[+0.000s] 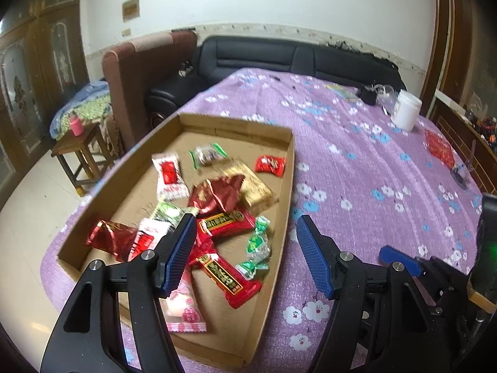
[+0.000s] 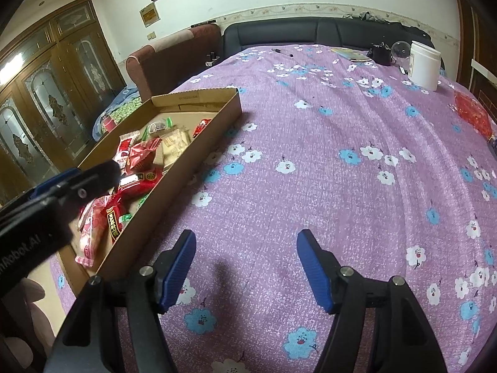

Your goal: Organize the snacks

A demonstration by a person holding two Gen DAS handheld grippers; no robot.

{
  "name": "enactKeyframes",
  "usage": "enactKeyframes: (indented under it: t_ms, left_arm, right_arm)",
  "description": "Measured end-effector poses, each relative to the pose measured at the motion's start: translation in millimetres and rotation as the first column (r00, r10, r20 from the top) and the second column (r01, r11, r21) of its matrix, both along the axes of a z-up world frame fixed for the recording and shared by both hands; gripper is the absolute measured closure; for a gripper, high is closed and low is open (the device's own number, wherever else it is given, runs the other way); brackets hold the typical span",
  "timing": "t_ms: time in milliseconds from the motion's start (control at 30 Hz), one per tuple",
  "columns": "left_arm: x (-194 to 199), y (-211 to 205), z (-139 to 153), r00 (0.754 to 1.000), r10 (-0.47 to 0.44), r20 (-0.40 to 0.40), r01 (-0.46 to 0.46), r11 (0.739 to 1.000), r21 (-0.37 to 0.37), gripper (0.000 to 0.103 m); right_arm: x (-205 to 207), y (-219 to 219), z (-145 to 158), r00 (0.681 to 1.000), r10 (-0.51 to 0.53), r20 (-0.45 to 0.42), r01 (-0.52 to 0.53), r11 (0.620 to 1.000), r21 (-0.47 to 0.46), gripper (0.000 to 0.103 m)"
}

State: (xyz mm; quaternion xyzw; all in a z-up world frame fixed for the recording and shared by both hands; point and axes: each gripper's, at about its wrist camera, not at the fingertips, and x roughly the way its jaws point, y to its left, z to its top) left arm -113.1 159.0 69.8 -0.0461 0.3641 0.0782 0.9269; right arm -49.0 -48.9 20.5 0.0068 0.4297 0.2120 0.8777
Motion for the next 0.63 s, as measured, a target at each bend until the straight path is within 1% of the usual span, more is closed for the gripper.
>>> enactKeyframes:
  t_ms: [67,133,200,233,300,333,367,433,500,533,567,600,633]
  left_arm:
    - [-11,2,11,0.997,0.037,0.068,-0.038,0.999,0.012,0.036]
    - [-26,3,28,0.985,0.082,0.151,-0.087,0.996,0.024,0.035]
    - [-41,2,41,0.968,0.104,0.227,-0.116,0.992,0.04,0.017]
    - [-46,2,43,0.963,0.098,0.25,-0.113,0.992,0.048,0.002]
    - [-49,2,44,0.961,0.076,0.267,-0.099,0.992,0.077,0.0]
    - [-47,3,43,0.965,0.074,0.251,-0.098,0.992,0.083,0.0]
    - [-44,5,40,0.973,0.073,0.218,-0.089,0.994,0.068,0.0]
    - [-39,12,34,0.985,0.066,0.157,-0.065,0.998,-0.008,0.0]
    - [-32,15,26,0.996,0.046,0.072,-0.038,0.994,-0.102,0.0]
    - [-29,15,22,0.999,0.03,0.04,-0.024,0.991,-0.133,0.0]
    - [-26,12,19,1.0,0.01,0.017,-0.007,0.988,-0.153,0.0]
    - [-23,6,18,1.0,-0.003,0.005,0.004,0.989,-0.15,0.0]
    - [-19,-2,17,1.0,-0.015,-0.003,0.015,0.991,-0.132,0.0]
  right_arm:
    - [0,0,0,1.0,-0.001,0.003,0.001,1.0,0.002,0.033]
    - [-2,-2,3,1.0,-0.004,0.024,0.004,1.0,0.009,0.033]
    - [-6,-2,6,0.998,-0.003,0.057,0.003,1.0,0.012,0.033]
    - [-9,-1,9,0.997,0.001,0.079,-0.001,1.0,0.008,0.033]
    - [-14,3,13,0.994,0.013,0.112,-0.012,1.0,-0.01,0.033]
    - [-16,6,15,0.992,0.028,0.126,-0.025,0.999,-0.025,0.033]
    - [-18,9,16,0.99,0.043,0.133,-0.038,0.999,-0.038,0.033]
    - [-21,14,17,0.988,0.074,0.137,-0.066,0.996,-0.061,0.033]
    - [-24,15,17,0.986,0.093,0.137,-0.083,0.994,-0.075,0.033]
    - [-25,14,18,0.986,0.099,0.137,-0.088,0.993,-0.082,0.033]
    - [-26,13,19,0.985,0.101,0.138,-0.09,0.992,-0.087,0.033]
    - [-26,10,21,0.985,0.102,0.14,-0.09,0.992,-0.089,0.033]
    - [-26,7,23,0.985,0.097,0.145,-0.085,0.992,-0.091,0.032]
